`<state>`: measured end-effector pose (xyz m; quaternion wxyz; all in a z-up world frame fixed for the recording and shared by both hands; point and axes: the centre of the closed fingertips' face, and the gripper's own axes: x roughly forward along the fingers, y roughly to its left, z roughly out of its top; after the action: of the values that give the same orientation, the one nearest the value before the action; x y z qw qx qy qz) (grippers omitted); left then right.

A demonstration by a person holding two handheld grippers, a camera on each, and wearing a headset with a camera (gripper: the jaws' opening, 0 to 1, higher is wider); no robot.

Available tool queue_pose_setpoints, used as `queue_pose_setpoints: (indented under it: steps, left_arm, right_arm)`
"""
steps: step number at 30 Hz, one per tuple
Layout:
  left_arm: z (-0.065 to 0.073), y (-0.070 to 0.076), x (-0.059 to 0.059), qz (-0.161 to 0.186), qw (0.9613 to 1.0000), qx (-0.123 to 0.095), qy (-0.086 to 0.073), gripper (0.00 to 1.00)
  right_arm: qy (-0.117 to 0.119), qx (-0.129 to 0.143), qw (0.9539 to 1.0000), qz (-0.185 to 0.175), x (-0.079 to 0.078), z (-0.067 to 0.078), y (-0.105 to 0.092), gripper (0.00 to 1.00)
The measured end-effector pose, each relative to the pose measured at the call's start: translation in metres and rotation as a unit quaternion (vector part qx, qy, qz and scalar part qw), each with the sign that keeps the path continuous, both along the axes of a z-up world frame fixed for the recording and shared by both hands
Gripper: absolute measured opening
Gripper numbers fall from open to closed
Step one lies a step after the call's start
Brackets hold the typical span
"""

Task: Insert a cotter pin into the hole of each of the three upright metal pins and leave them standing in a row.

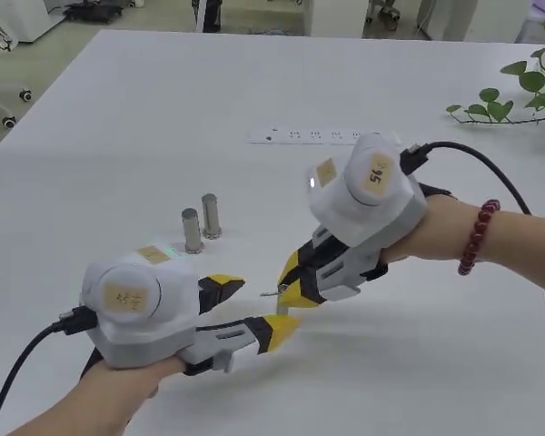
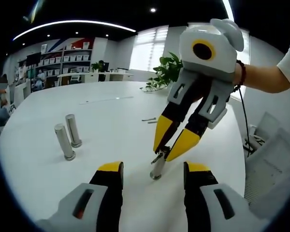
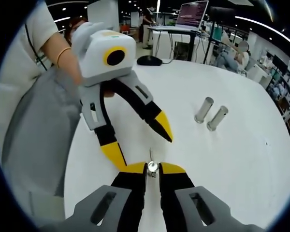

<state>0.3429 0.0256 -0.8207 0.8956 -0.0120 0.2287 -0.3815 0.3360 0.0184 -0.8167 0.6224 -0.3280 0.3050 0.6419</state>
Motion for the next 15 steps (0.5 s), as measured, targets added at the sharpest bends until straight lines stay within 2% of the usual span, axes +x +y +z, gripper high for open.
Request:
queue_pose_setpoints:
  steps: [15]
  left_arm:
    - [0.008, 0.011, -0.008, 0.000, 1.0000, 0.001, -0.007, 0.54]
  right_arm:
    - [0.004, 0.000, 0.9998, -0.019, 0.001, 0.000, 0.003, 0.10]
